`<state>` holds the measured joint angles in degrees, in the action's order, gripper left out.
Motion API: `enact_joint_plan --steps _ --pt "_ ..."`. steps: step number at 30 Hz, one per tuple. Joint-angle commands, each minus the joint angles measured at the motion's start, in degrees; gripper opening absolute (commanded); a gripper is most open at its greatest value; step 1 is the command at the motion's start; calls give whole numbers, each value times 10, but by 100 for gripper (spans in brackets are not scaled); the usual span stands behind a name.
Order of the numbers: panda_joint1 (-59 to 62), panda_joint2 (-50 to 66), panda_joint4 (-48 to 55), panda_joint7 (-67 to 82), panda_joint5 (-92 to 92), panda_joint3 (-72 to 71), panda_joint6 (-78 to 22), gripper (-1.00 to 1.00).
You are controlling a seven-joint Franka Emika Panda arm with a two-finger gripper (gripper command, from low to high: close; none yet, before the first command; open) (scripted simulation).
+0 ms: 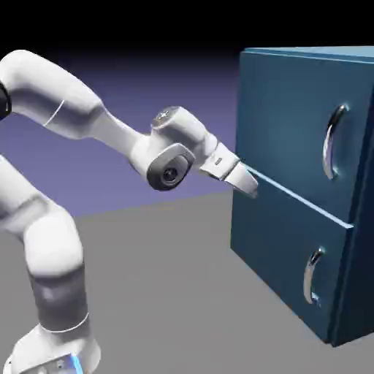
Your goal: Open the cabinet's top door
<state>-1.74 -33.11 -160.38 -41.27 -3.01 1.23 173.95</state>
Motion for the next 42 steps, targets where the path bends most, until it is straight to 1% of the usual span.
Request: enact_joint_plan --steps 1,42 --pt "-9 -4 5 10 -25 10 -1 100" --pt "-367 -156 217 413 -1047 427 -21 100"
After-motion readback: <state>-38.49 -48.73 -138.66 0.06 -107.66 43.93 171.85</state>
